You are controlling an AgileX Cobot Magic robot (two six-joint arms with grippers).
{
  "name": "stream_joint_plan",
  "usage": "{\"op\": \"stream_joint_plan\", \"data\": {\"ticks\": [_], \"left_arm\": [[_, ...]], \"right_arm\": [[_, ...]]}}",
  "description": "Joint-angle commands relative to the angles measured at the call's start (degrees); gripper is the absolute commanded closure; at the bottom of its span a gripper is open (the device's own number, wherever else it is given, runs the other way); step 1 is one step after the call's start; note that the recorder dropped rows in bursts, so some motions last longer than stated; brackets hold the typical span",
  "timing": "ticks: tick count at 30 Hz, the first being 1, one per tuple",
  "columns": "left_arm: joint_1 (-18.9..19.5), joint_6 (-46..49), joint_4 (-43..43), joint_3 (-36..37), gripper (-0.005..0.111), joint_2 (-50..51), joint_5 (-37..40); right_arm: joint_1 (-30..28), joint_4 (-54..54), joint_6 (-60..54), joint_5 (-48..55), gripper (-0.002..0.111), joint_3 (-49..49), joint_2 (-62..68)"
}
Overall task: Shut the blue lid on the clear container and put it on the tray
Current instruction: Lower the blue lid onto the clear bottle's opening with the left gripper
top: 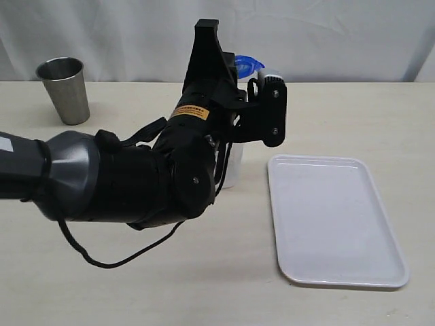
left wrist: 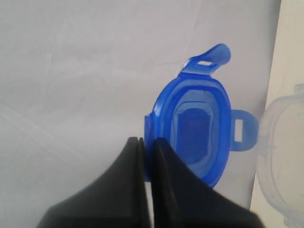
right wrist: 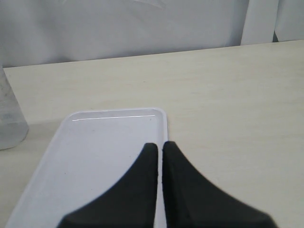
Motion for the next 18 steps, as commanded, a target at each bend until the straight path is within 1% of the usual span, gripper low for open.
{"op": "stream_joint_plan", "data": {"ticks": [1,7,13,18], "left_arm": [[-0.2,1.7,-0.4,0.1,0.107,-0.5,-0.9],[-0.2,1.7,-1.2,0.1,0.107,-0.5,-0.7],[-0.2,1.7,-2.1,0.1,0.107,-0.5,2.3],[-0.2,1.7,-2.2,0.1,0.107,-0.5,2.3]], "right_arm": [[0.0,0.1,0.4,-0.1,0.104,0.2,-0.2],[0.0,0.1,0.4,-0.1,0.104,0.2,-0.2],[0.0,0.1,0.4,-0.1,0.104,0.2,-0.2],[0.0,0.1,0.4,-0.1,0.104,0.2,-0.2]]}}
